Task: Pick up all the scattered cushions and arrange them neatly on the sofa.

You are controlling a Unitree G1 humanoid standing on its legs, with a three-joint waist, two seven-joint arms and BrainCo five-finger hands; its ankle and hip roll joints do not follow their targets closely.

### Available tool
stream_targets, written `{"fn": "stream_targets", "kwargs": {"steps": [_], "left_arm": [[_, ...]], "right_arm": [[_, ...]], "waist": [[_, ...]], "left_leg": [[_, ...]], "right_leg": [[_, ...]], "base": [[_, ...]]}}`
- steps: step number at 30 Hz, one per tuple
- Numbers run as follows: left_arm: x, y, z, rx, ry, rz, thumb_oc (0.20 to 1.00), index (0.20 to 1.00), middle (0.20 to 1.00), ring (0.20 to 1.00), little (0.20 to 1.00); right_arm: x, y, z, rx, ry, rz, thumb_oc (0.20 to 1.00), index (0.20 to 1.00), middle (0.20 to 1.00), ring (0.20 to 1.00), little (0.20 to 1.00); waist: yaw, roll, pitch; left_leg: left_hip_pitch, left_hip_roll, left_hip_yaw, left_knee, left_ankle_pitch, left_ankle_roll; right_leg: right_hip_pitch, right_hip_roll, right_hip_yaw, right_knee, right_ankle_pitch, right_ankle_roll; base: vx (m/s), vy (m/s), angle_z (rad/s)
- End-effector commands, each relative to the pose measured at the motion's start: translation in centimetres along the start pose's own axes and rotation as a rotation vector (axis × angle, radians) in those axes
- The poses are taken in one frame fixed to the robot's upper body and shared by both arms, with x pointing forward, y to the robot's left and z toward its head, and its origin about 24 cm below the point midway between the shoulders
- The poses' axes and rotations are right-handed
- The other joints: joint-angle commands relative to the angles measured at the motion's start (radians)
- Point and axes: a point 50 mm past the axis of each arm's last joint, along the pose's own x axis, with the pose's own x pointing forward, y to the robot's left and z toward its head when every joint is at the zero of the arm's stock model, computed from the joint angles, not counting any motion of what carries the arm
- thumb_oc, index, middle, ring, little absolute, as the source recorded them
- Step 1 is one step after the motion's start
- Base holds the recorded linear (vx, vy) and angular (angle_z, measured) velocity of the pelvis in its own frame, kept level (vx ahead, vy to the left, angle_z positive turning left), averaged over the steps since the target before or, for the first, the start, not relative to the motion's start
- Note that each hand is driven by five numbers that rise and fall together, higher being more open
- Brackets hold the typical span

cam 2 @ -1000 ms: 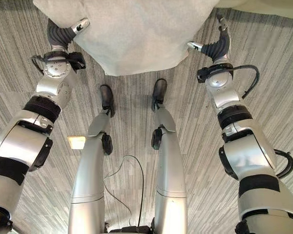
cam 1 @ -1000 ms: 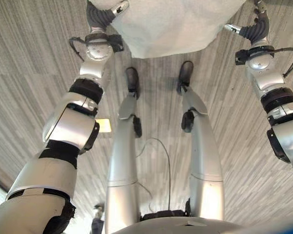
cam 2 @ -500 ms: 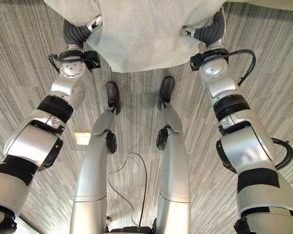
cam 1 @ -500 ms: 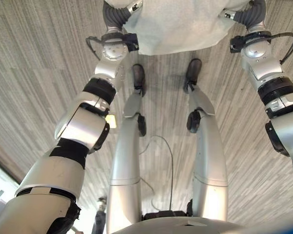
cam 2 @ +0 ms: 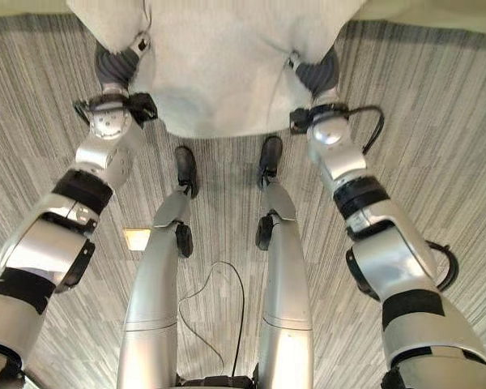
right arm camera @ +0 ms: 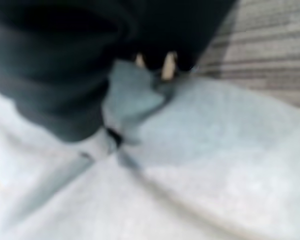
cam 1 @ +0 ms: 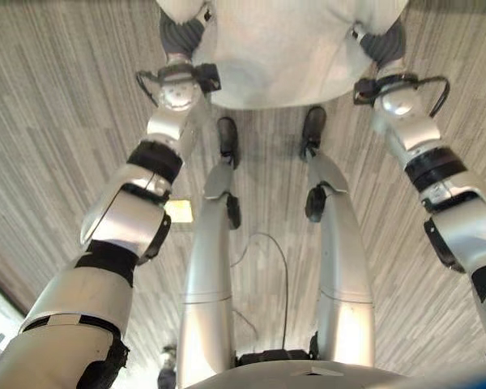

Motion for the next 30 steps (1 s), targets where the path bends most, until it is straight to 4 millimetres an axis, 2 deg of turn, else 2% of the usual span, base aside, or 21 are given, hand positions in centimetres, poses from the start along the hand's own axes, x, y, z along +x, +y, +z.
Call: {"fn": "stream_targets", "kwargs": {"steps": [1, 2, 4, 5, 10, 12, 14, 15, 16, 18, 19, 20, 25, 26, 30], "left_arm": [[-2.3, -4.0, -0.3, -0.09, -0.088, -0.163, 0.2, 0.2, 0.2, 0.2, 0.2], [-4.1, -3.3, -1.9, -0.108, -0.062, -0.173, 0.2, 0.2, 0.2, 0.2, 0.2], [-4.9, -2.8, -2.2, -0.12, -0.067, -0.173, 0.2, 0.2, 0.2, 0.2, 0.2], [-6.1, -2.2, -2.7, -0.135, -0.073, -0.175, 0.2, 0.2, 0.2, 0.2, 0.2], [-9.2, -1.2, -3.9, -0.212, -0.048, -0.165, 0.2, 0.2, 0.2, 0.2, 0.2], [-10.4, -0.8, -5.3, -0.25, 0.011, -0.16, 0.2, 0.2, 0.2, 0.2, 0.2], [-11.2, -0.5, -5.8, -0.276, 0.037, -0.151, 0.2, 0.2, 0.2, 0.2, 0.2], [-11.7, -0.3, -6.1, -0.257, 0.049, -0.167, 0.2, 0.2, 0.2, 0.2, 0.2], [-13.6, 0.7, -7.1, -0.192, 0.083, -0.2, 0.2, 0.2, 0.2, 0.2, 0.2], [-14.4, 1.0, -7.7, -0.164, 0.108, -0.216, 0.2, 0.2, 0.2, 0.2, 0.2], [-15.5, 1.5, -8.6, -0.149, 0.154, -0.228, 0.2, 0.2, 0.2, 0.2, 0.2], [-15.5, 1.5, -8.6, -0.149, 0.154, -0.228, 0.2, 0.2, 0.2, 0.2, 0.2], [-17.8, 3.6, -10.0, -0.083, 0.237, -0.227, 0.2, 0.2, 0.2, 0.2, 0.2], [-18.4, 4.7, -10.4, -0.051, 0.263, -0.213, 0.2, 0.2, 0.2, 0.2, 0.2], [-19.3, 6.0, -10.8, -0.015, 0.296, -0.188, 0.2, 0.2, 0.2, 0.2, 0.2]], "right_arm": [[-1.5, 5.7, 3.6, 0.133, -0.227, 0.194, 0.2, 0.2, 0.2, 0.2, 0.2], [-3.1, 5.1, 2.3, 0.128, -0.232, 0.188, 0.2, 0.2, 0.2, 0.2, 0.2], [-3.9, 4.7, 1.8, 0.128, -0.233, 0.179, 0.2, 0.2, 0.2, 0.2, 0.2], [-5.1, 4.0, 1.0, 0.113, -0.232, 0.178, 0.2, 0.2, 0.2, 0.2, 0.2], [-8.3, 2.6, -1.3, 0.129, -0.188, 0.155, 0.2, 0.2, 0.2, 0.2, 0.2], [-9.5, 2.7, -2.3, 0.139, -0.152, 0.161, 0.2, 0.2, 0.2, 0.2, 0.2], [-10.3, 2.7, -2.8, 0.144, -0.136, 0.164, 0.2, 0.2, 0.2, 0.2, 0.2], [-10.9, 2.5, -3.2, 0.136, -0.119, 0.167, 0.2, 0.2, 0.2, 0.2, 0.2], [-12.9, 2.3, -4.7, 0.097, -0.066, 0.192, 0.2, 0.2, 0.2, 0.2, 0.2], [-13.6, 2.1, -5.3, 0.069, -0.042, 0.2, 0.2, 0.2, 0.2, 0.2, 0.2], [-14.8, 2.2, -6.5, 0.087, 0.022, 0.215, 0.2, 0.2, 0.2, 0.2, 0.2], [-14.8, 2.2, -6.5, 0.087, 0.022, 0.215, 0.2, 0.2, 0.2, 0.2, 0.2], [-16.5, 1.3, -8.5, 0.048, 0.12, 0.229, 0.2, 0.2, 0.2, 0.2, 0.2], [-16.8, 1.1, -8.9, 0.039, 0.14, 0.229, 0.2, 0.2, 0.2, 0.2, 0.2], [-17.3, 0.5, -9.3, 0.021, 0.16, 0.221, 0.2, 0.2, 0.2, 0.2, 0.2]], "waist": [[-0.036, 0.054, -0.158], [-0.036, 0.052, -0.163], [-0.035, 0.051, -0.165], [-0.03, 0.047, -0.167], [-0.021, 0.046, -0.186], [-0.016, 0.044, -0.19], [-0.014, 0.044, -0.193], [-0.014, 0.043, -0.194], [-0.012, 0.038, -0.215], [-0.013, 0.038, -0.223], [-0.014, 0.035, -0.24], [-0.014, 0.036, -0.241], [-0.01, 0.026, -0.284], [-0.005, 0.022, -0.306], [0.007, 0.023, -0.33]], "left_leg": [[-0.018, 0.028, -0.08, -0.075, 0.038, -0.041], [0.083, 0.032, -0.086, -0.128, 0.041, -0.046], [0.129, 0.032, -0.092, -0.152, 0.043, -0.051], [0.181, 0.031, -0.09, -0.175, 0.073, -0.05], [0.378, 0.022, -0.099, -0.233, 0.07, -0.052], [0.479, 0.021, -0.102, -0.269, 0.071, -0.052], [0.527, 0.021, -0.104, -0.29, 0.073, -0.053], [0.573, 0.021, -0.103, -0.304, 0.073, -0.052], [0.705, 0.024, -0.099, -0.354, 0.072, -0.051], [0.755, 0.026, -0.097, -0.381, 0.077, -0.05], [0.828, 0.026, -0.09, -0.402, 0.072, -0.05], [0.827, 0.026, -0.09, -0.405, 0.076, -0.05], [0.961, 0.02, -0.079, -0.432, 0.042, -0.034], [1.003, 0.019, -0.074, -0.447, 0.033, -0.027], [1.07, 0.011, -0.065, -0.479, 0.026, -0.018]], "right_leg": [[0.011, -0.02, -0.019, 0.032, -0.053, 0.139], [0.113, -0.02, -0.031, -0.011, -0.056, 0.138], [0.164, -0.019, -0.034, -0.037, -0.057, 0.136], [0.221, -0.022, -0.045, -0.072, -0.028, 0.127], [0.424, -0.029, -0.072, -0.142, -0.036, 0.128], [0.519, -0.028, -0.084, -0.17, -0.038, 0.129], [0.572, -0.03, -0.091, -0.187, -0.039, 0.13], [0.621, -0.029, -0.096, -0.202, -0.041, 0.13], [0.769, -0.027, -0.107, -0.268, -0.04, 0.135], [0.824, -0.024, -0.111, -0.301, -0.032, 0.139], [0.902, -0.019, -0.118, -0.335, -0.03, 0.142], [0.902, -0.018, -0.118, -0.34, -0.025, 0.142], [1.063, -0.002, -0.11, -0.451, 0.0, 0.153], [1.105, 0.002, -0.106, -0.482, 0.004, 0.156], [1.16, 0.006, -0.101, -0.51, 0.009, 0.162]], "base": [[0.04, -0.034, 0.04], [0.03, -0.024, 0.04], [0.0, -0.019, 0.03], [-0.01, -0.01, 0.04], [0.05, 0.001, 0.07], [0.09, 0.008, 0.02], [0.07, 0.011, 0.01], [0.22, 0.048, 0.05], [0.19, 0.038, 0.1], [0.18, 0.052, 0.11], [0.16, 0.048, 0.04], [0.15, 0.043, -0.01], [0.12, 0.039, -0.07], [0.15, 0.059, -0.02], [0.09, 0.055, -0.18]]}}
